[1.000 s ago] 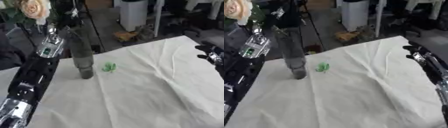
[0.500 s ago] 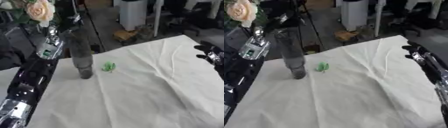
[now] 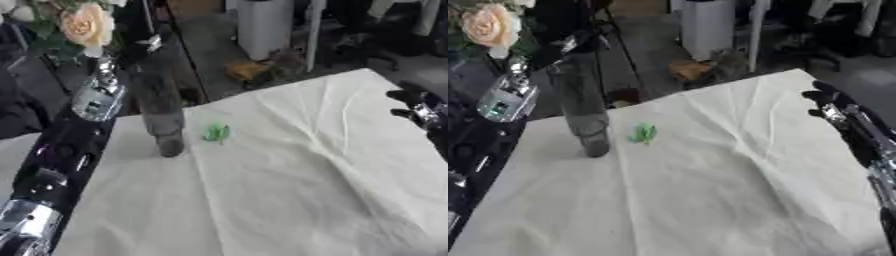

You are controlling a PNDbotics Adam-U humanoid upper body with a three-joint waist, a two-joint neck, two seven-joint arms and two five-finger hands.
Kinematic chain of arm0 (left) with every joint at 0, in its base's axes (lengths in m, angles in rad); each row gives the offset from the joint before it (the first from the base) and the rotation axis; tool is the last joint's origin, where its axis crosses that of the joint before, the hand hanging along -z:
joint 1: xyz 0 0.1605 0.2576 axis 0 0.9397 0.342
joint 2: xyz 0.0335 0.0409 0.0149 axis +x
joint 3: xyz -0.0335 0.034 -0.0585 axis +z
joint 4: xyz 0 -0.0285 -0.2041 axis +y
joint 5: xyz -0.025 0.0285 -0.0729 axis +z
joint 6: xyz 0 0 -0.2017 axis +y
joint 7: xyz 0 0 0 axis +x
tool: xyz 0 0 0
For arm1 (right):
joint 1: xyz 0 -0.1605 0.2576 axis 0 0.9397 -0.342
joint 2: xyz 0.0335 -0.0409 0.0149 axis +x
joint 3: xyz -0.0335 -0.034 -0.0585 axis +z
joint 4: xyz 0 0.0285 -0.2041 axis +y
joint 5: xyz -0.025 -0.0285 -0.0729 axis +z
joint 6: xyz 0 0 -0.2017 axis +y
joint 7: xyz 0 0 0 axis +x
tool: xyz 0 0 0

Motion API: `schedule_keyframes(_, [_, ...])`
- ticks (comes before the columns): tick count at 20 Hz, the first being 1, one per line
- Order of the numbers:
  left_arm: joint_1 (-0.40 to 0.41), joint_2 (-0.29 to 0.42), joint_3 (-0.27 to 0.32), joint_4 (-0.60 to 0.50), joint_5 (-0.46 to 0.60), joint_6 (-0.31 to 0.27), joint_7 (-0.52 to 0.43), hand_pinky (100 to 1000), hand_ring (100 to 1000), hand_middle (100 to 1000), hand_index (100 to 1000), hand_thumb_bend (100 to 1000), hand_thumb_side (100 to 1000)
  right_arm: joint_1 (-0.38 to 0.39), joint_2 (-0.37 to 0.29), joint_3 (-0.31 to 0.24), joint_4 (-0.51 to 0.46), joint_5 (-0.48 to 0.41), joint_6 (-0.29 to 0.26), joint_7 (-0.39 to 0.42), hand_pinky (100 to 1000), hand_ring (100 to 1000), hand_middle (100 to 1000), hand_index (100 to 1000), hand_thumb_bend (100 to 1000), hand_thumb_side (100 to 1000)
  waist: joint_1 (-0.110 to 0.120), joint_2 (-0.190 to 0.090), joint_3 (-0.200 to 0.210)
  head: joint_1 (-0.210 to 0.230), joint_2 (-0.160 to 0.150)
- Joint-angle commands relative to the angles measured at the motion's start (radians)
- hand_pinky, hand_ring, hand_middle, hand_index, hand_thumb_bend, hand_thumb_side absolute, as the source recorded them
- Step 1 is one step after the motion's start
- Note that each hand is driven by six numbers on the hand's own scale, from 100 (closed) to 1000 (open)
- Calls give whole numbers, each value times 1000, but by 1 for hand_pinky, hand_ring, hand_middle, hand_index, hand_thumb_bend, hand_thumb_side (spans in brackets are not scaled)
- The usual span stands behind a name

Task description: Arrange flowers into the vase.

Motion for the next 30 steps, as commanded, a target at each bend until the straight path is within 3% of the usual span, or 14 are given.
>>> schedule_keyframes(1, [-25,14,4,-8,-24,14,-17,1000,893,943,782,1000,450,-19,-17,-7,-20,6,-1,2,894,1000,856,1000,100,819,-5,-9,0,-3,-4])
schedule_keyframes(16, [-22,20,4,-7,-185,109,-99,1000,910,945,809,1000,459,-15,-16,-9,-20,6,0,2,893,1000,856,1000,100,822,-4,-12,5,-8,0])
schedule_keyframes(30, [-19,21,9,-3,-250,132,-168,1000,907,934,808,1000,479,-14,-17,-9,-20,7,1,1,892,1000,856,1000,100,827,-5,-15,4,-12,5])
